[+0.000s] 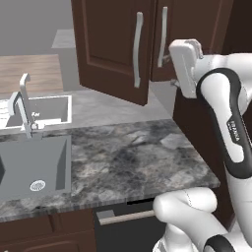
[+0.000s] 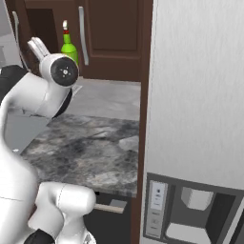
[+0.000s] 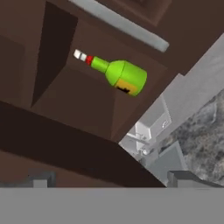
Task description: Open the cabinet. Pick the spray and place it next to the sink. Then close the cabinet.
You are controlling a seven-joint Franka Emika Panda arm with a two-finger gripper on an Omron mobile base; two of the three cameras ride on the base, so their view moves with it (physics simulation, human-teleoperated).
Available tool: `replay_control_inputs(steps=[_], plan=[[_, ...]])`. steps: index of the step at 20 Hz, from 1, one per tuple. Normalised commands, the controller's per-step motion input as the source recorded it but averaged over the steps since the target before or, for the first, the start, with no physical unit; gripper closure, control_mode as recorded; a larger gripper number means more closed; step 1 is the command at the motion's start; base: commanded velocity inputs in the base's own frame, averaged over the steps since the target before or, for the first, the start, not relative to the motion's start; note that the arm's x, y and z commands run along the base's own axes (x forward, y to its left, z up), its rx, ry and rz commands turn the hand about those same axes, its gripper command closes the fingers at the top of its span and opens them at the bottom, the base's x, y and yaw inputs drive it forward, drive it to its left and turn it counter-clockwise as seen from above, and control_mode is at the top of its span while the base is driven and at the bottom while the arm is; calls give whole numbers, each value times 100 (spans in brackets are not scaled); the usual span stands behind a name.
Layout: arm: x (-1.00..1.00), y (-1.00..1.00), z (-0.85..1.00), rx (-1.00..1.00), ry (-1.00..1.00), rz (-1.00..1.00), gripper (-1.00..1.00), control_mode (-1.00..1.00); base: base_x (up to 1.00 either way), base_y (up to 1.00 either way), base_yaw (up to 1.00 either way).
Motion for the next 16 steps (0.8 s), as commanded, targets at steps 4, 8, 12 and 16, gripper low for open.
replay_control_inputs(steps=[4,8,12,16], plan=[[64,-20,0,15,0,0,-100,-100,0,0,0],[75,29,-4,8,2,6,-100,-100,0,0,0],[29,95,-13,0,1,23,-100,-100,0,0,0],[0,100,-8,0,0,34,-100,-100,0,0,0]])
